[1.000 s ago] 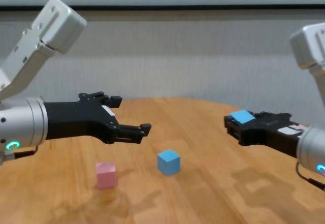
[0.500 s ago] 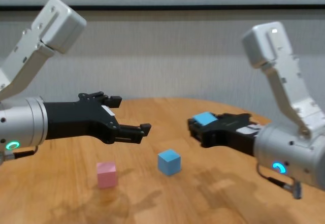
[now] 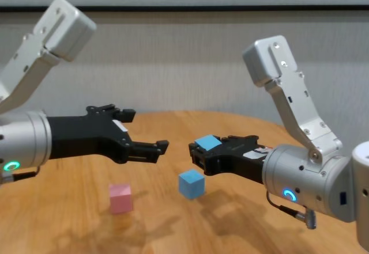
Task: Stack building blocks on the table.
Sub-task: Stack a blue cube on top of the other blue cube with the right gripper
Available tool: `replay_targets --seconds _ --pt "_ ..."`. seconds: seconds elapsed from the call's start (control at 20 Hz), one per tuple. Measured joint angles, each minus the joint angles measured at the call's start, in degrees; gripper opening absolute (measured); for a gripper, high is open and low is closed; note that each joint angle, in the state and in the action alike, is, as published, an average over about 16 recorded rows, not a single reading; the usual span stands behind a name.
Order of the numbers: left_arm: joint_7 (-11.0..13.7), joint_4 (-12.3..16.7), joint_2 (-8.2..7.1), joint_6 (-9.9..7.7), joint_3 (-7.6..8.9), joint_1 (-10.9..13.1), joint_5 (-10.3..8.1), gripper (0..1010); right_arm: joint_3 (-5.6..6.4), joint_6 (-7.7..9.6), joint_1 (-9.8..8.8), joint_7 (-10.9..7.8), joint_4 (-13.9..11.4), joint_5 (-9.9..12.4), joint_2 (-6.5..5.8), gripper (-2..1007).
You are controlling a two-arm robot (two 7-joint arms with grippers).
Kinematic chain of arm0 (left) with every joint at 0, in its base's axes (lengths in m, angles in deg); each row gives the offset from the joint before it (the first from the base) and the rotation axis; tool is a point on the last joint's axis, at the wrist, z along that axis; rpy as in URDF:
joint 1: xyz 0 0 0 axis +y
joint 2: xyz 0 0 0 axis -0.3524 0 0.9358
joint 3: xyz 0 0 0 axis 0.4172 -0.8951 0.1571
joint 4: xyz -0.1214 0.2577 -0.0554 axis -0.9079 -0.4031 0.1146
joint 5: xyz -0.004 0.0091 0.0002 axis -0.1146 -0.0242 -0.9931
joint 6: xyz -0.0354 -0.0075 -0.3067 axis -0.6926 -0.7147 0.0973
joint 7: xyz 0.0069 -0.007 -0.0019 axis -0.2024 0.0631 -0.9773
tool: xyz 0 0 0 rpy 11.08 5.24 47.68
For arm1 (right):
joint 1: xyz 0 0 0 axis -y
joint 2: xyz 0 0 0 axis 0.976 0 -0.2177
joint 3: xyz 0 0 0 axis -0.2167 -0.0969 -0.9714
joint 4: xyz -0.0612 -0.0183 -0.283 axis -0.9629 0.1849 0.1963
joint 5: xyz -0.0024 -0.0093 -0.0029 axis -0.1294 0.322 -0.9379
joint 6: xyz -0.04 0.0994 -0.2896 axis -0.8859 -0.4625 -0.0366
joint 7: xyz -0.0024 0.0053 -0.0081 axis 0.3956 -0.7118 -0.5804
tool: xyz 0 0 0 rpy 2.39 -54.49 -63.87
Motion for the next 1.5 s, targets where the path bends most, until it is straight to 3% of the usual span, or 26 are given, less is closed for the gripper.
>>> replay_targets --seconds 0.8,1.5 --pt "-0.2 0.8 -1.08 -0.16 0.93 1.1 -0.88 1002 -2.38 -3.28 5.67 -1.07 9.9 -0.2 2.26 369" --pt "0.0 0.5 -1.19 -0.15 1.05 1.0 -1.31 1002 -2.58 -4.6 7.84 -1.49 15.0 -0.1 3.01 369"
